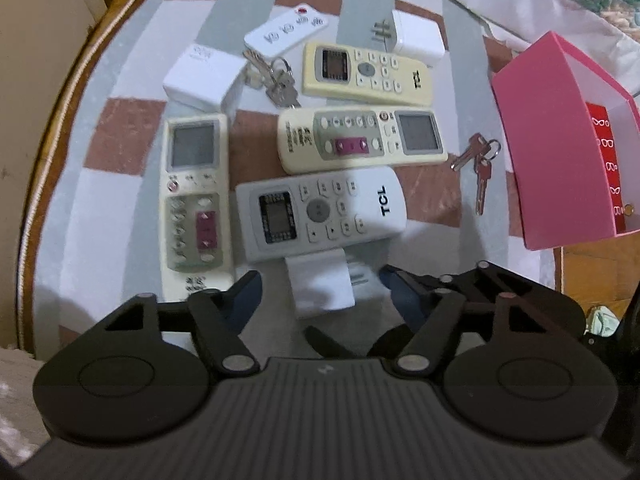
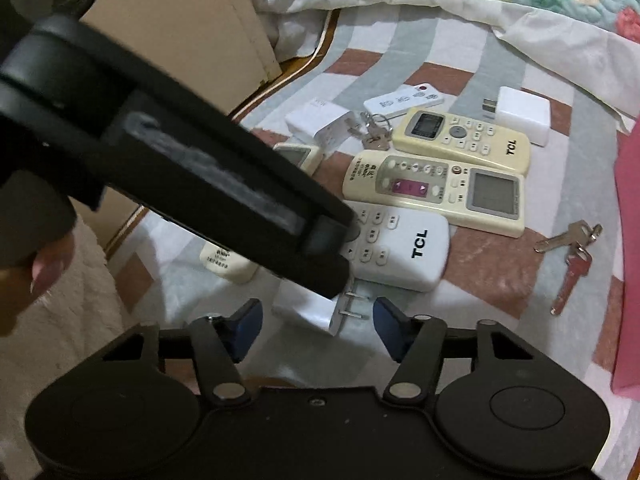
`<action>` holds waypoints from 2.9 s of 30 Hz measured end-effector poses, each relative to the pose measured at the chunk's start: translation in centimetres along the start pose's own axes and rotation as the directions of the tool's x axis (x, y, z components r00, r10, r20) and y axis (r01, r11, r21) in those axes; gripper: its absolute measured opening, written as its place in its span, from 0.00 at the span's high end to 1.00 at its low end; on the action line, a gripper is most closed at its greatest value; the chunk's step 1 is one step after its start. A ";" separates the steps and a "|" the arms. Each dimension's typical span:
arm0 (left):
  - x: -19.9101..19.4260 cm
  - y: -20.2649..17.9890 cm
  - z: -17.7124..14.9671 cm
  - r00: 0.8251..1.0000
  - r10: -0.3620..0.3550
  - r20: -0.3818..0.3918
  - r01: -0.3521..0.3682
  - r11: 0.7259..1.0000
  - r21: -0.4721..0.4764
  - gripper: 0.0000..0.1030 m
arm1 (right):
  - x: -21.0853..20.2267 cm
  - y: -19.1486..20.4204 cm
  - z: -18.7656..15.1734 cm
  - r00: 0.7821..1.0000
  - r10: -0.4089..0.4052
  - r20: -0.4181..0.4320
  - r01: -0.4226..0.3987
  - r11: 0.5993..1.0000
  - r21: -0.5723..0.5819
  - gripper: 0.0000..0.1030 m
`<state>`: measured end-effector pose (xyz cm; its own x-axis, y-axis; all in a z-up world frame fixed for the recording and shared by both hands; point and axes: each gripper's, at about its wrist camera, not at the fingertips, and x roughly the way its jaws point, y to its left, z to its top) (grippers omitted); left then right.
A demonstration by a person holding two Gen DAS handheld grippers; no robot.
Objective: Organize rigid objects
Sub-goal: 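Lower the left gripper onto the white charger and close on it, then carry the white charger with the left gripper into the pink box and release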
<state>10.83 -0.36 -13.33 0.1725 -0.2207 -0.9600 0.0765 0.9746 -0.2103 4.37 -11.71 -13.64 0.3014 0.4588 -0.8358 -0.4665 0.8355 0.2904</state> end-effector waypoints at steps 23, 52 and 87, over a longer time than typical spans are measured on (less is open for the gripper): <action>2.3 1.5 -1.3 0.999 -0.035 0.034 0.040 0.985 -0.167 0.67 | -1.4 0.2 -0.9 0.998 0.026 0.051 -0.030 0.996 0.086 0.60; -11.2 -10.4 -0.4 0.975 -0.139 0.175 0.130 0.990 0.063 0.67 | -16.3 0.2 1.8 0.938 -0.209 0.278 0.249 0.962 -0.117 0.62; 4.2 -34.7 7.2 0.957 -0.289 0.037 0.266 0.919 0.290 0.44 | -21.3 -26.3 -3.6 0.850 -0.526 -0.005 0.504 0.811 0.296 0.51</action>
<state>16.01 -35.38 -8.70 0.1790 -0.4939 -0.8509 0.4012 0.8263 -0.3952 7.17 -44.53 -5.12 0.4978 -0.0512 -0.8658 0.0195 0.9987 -0.0479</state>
